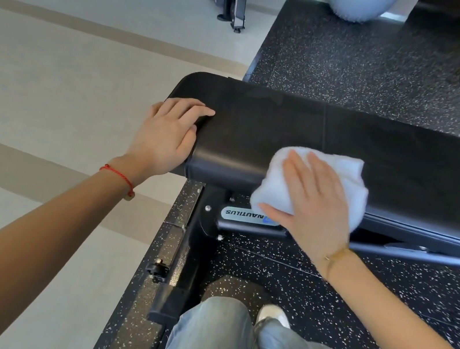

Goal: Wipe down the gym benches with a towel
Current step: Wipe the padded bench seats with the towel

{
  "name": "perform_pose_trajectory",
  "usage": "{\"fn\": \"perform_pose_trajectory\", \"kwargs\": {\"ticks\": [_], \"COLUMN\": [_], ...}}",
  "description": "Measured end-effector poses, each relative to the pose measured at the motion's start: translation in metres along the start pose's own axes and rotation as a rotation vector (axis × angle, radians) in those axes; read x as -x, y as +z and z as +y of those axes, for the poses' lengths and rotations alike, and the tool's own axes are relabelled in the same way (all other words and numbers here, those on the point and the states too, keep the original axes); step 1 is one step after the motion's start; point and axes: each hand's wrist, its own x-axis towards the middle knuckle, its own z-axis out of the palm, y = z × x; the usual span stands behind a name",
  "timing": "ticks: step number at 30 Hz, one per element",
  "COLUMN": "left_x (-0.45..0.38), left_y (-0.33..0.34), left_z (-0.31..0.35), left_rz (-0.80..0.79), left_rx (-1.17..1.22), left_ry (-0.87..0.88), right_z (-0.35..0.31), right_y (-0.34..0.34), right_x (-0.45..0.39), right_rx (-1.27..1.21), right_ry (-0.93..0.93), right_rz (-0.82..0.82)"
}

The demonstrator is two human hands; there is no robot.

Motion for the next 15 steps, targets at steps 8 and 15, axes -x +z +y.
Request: {"fn": "perform_pose_trajectory", "kwargs": {"ticks": [8,15], "left_x": [0.001,0.000], "left_y": [-0.002,-0.004], "left_z": [-0.001,0.003], "left_rz": [-0.018,-0.029], "left_rx": [0.027,0.016], "left_ry": [-0.003,-0.003], "right_z": [-0.012,0.009], "right_y": [0.000,0.000], "right_x": [-0.009,0.001], "right_rx": [0.006,-0.022], "right_ry": [-0.140,0.016], "right_rz": [-0.011,-0.011]}}
